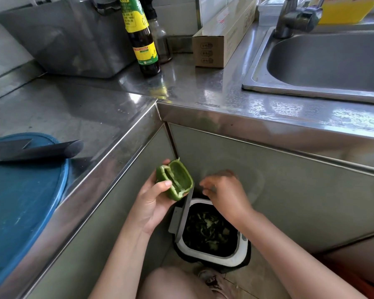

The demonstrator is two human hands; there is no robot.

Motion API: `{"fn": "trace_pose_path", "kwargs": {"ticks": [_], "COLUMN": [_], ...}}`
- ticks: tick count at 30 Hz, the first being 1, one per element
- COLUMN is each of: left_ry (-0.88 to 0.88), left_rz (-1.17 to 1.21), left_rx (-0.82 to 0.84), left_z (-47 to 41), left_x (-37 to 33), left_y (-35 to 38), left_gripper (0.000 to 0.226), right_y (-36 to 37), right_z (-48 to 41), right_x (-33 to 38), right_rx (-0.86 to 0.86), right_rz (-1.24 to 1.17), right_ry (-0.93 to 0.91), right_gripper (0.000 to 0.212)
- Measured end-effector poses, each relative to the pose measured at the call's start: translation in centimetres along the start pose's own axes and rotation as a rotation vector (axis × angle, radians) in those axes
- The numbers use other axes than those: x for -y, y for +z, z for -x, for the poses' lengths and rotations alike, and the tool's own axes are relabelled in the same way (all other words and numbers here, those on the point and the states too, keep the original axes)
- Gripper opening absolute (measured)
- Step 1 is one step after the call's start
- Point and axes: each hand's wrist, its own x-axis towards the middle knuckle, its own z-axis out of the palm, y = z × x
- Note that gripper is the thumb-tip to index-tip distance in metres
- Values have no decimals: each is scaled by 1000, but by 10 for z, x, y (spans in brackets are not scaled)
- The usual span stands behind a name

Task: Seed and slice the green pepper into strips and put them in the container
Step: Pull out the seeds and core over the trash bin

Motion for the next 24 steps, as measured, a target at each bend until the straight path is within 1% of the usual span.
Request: {"fn": "trace_pose_path", "kwargs": {"ticks": [2,5,6,8,9,10,12,13,14,16,17,19,21,22,24], "left_ry": [3,25,27,28,33,40,53,59,65,71,79,91,112,122,136], "left_rz": [51,102,102,83,82,84,93,102,112,131,134,130,145,148,160], "left_rx": [41,49,46,39,35,28,4,-9,-15,-24,-43,-103,-135,-151,-184], "left_z": [1,0,1,1,1,1,1,1,1,2,3,4,4,4,4], "left_x": [0,-1,-2,-3,-3,-3,-2,-1,-1,1,2,5,7,7,4], "left_y": [-1,0,1,3,4,4,5,5,6,11,15,24,29,30,27], "left_gripper": [70,71,71,72,72,72,73,74,74,66,56,42,40,40,41], "right_y": [0,-3,-3,-5,-7,-8,-13,-16,-17,-15,-12,-6,-4,-4,-3], "right_z": [0,-1,-3,-3,-2,-2,1,3,5,9,11,12,12,11,12], "right_x": [2,5,5,8,10,11,17,22,25,32,34,37,39,39,34], "right_rx": [-27,-97,-115,-144,-152,-163,-185,-167,-141,-114,-128,-217,-315,-335,-316], "right_rz": [-19,-57,-51,-50,-63,-87,-164,-216,-266,-306,-300,-264,-202,-170,-146], "right_ry": [-9,-28,-30,-45,-51,-82,-142,-169,-198,-249,-269,-297,-307,-304,-273], "right_gripper": [12,6,9,5,10,15,11,10,15,26,28,22,14,11,4]}}
